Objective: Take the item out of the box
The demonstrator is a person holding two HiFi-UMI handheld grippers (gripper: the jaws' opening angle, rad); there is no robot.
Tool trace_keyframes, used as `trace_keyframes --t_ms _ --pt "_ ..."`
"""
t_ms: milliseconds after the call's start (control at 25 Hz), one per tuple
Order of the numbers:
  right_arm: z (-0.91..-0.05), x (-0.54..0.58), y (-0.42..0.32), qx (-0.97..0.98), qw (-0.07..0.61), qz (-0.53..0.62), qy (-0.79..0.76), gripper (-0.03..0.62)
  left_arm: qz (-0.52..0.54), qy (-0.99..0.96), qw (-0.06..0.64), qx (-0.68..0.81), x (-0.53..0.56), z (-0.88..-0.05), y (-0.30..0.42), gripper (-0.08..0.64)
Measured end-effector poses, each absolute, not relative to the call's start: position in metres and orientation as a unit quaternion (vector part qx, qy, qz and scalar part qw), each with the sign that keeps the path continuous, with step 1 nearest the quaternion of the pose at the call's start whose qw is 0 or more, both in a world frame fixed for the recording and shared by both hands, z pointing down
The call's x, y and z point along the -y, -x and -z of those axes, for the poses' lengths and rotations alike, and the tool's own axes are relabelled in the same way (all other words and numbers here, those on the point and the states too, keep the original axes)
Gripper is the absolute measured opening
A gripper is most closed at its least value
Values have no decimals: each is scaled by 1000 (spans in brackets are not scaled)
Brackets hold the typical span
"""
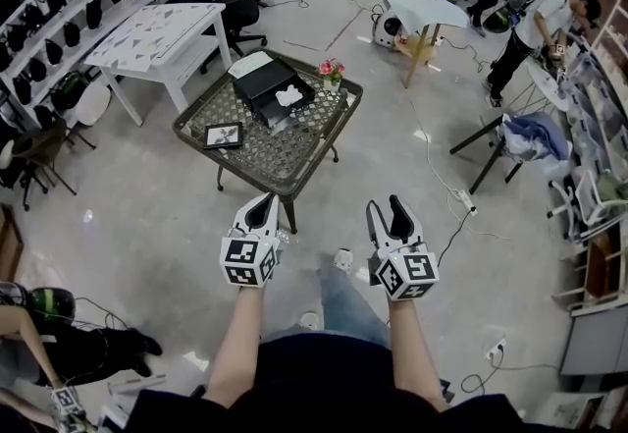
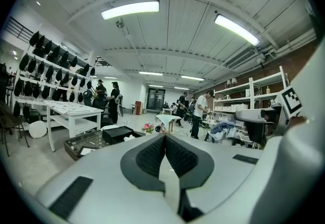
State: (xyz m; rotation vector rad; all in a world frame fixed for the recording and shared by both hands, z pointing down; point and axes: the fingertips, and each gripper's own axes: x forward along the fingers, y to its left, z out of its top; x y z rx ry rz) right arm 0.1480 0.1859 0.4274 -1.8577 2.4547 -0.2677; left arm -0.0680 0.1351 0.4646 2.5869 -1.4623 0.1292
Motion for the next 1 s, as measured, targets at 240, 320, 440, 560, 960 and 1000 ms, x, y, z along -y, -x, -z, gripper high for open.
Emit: trace_keyframes --t_ms 240,320,440,560,960,1000 --pt "-429 -132 -155 -802 29 83 591 186 -37 -862 77 499 -84 -464 60 20" --pt "-427 -107 -160 -807 30 80 585 186 -37 -859 75 504 -63 -463 56 20" --pt "-428 -63 -168 -813 30 79 577 186 -39 -855 75 512 -25 -466 48 20" --pt "-434 -5 -173 -820 25 78 567 186 -36 -847 76 525 27 -472 46 20" --pt "-429 213 -188 -868 -6 86 489 186 -28 -792 95 602 203 -472 29 20" --pt "-428 233 -187 -874 -11 84 479 186 -28 -786 96 610 219 -472 28 20"
